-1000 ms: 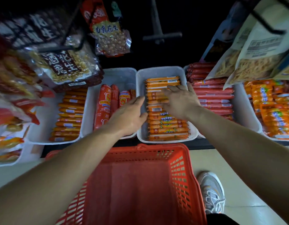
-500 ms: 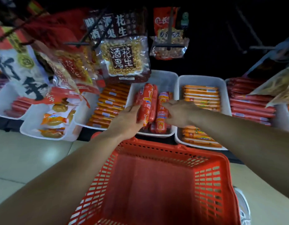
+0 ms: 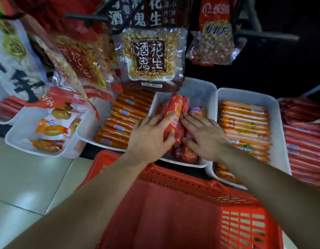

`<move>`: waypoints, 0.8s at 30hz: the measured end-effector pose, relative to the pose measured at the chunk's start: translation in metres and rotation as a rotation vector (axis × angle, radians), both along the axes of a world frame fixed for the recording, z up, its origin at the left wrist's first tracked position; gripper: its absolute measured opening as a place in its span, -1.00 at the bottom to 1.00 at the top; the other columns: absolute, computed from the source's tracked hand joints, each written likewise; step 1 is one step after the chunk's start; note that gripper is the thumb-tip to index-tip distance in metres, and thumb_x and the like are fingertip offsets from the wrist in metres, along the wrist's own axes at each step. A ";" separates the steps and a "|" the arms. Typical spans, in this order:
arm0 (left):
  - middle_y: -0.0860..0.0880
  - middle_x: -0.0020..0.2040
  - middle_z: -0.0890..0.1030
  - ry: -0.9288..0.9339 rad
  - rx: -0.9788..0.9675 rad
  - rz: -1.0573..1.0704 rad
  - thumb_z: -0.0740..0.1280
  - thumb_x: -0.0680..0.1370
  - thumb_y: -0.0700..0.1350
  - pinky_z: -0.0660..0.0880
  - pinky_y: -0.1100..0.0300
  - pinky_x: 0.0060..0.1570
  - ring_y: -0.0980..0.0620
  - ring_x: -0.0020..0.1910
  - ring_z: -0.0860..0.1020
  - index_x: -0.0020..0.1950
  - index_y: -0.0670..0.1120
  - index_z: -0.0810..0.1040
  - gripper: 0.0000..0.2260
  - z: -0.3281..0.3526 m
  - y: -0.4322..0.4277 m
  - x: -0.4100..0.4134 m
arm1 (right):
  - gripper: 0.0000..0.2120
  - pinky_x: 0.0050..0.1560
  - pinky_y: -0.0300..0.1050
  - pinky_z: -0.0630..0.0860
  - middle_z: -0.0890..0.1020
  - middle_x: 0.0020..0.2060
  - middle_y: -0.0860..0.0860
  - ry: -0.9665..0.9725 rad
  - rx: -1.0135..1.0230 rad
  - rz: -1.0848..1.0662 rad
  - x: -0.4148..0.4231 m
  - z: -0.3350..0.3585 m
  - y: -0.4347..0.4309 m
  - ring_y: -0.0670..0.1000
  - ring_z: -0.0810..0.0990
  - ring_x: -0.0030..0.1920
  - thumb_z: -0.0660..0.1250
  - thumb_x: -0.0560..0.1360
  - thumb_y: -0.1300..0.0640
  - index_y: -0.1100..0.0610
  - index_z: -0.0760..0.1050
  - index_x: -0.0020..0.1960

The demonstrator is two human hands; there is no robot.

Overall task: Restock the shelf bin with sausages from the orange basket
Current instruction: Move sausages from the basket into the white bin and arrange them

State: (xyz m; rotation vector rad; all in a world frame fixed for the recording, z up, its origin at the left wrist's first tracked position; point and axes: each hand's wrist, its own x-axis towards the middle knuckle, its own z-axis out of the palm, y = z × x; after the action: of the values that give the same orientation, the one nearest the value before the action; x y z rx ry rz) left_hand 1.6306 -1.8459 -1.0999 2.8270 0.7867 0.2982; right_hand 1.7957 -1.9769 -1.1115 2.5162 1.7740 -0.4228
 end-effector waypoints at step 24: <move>0.12 0.55 0.28 -0.093 -0.273 -0.018 0.23 0.65 -0.03 0.22 0.18 0.37 -0.03 0.46 0.28 0.50 0.17 0.37 -0.59 -0.010 0.044 -0.020 | -0.23 0.57 0.09 -0.21 -0.28 0.60 -0.05 -0.107 -0.049 0.222 -0.003 -0.006 0.029 0.00 -0.26 0.60 -0.16 0.54 -0.41 -0.10 -0.29 0.61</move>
State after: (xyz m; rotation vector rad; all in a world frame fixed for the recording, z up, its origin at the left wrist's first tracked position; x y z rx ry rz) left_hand 1.6109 -1.8018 -1.1100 2.5449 0.7217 0.2930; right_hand 1.7924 -1.9477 -1.1171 2.2312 1.9466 -0.3106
